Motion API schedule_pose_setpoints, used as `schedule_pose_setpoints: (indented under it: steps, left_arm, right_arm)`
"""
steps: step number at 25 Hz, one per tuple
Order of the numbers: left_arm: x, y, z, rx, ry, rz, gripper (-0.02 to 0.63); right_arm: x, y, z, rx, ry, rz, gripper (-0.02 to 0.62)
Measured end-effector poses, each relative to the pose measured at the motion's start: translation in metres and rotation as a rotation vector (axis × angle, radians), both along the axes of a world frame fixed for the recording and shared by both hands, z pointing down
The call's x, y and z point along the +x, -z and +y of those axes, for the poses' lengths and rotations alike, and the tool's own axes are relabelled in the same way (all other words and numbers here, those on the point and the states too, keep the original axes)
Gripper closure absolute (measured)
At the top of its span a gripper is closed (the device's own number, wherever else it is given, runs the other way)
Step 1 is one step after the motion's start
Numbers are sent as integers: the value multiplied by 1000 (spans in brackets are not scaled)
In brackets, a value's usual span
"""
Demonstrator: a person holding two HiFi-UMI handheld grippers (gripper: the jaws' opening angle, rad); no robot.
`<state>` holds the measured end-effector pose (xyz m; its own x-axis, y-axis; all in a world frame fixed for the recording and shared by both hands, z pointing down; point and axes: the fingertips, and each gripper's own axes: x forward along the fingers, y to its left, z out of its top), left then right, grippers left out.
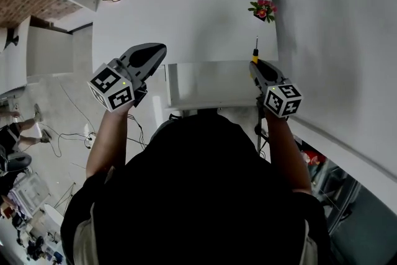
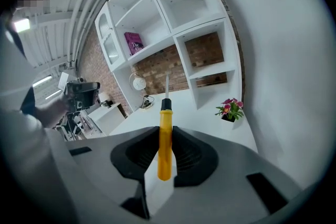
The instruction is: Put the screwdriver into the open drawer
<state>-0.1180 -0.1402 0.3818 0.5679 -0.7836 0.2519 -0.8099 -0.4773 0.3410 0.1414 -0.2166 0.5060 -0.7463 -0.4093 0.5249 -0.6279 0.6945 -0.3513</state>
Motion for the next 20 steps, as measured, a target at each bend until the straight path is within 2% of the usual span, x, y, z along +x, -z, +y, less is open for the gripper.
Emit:
schedule_pose_setpoints:
  steps: [12,20]
  left_arm:
    - [-2,-23,4,-35,30,12,591]
    - [3,-39,9,-61,43,32,591]
  right_arm:
    - [-10,-44,13,2,108,110,511]
    - [-21,-68,28,-26,187,131,511]
